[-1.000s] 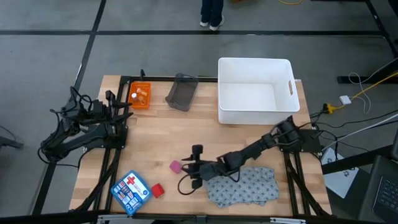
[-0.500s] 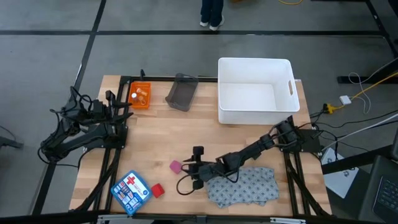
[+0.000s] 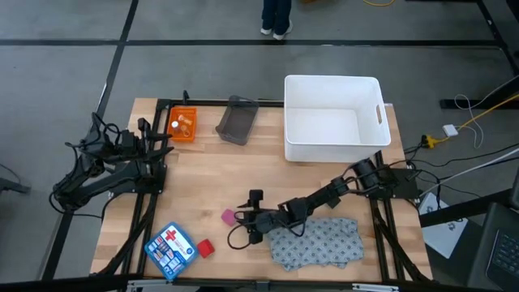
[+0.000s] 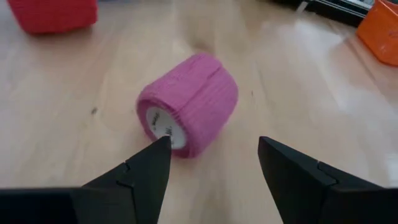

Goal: Pick & place medical supplies in basket/bin
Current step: Put the pink bandage into the black bin

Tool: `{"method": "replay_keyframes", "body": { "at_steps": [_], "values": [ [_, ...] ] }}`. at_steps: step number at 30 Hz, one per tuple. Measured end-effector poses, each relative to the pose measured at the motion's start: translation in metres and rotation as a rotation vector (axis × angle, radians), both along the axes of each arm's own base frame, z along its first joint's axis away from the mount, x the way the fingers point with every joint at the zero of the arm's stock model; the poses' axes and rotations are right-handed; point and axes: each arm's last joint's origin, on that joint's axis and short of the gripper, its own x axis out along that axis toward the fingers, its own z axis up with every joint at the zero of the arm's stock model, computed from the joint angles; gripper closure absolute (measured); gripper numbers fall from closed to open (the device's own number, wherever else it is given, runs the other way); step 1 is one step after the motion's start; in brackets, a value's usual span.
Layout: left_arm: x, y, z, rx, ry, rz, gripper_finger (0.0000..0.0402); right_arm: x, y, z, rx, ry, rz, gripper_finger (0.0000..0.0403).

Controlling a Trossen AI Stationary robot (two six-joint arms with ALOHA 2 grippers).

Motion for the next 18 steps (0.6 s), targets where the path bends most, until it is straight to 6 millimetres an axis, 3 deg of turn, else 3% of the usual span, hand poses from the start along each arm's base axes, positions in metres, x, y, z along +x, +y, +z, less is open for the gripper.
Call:
{"method": "replay_keyframes", "body": {
  "at_steps": [18],
  "values": [
    [0.003,0.002,-0.004,-0.015,-0.007,-0.001,0.0222,0.010,-0.017,0.003,0.084,-0.029,-0.005,0.0161]
  ]
}}
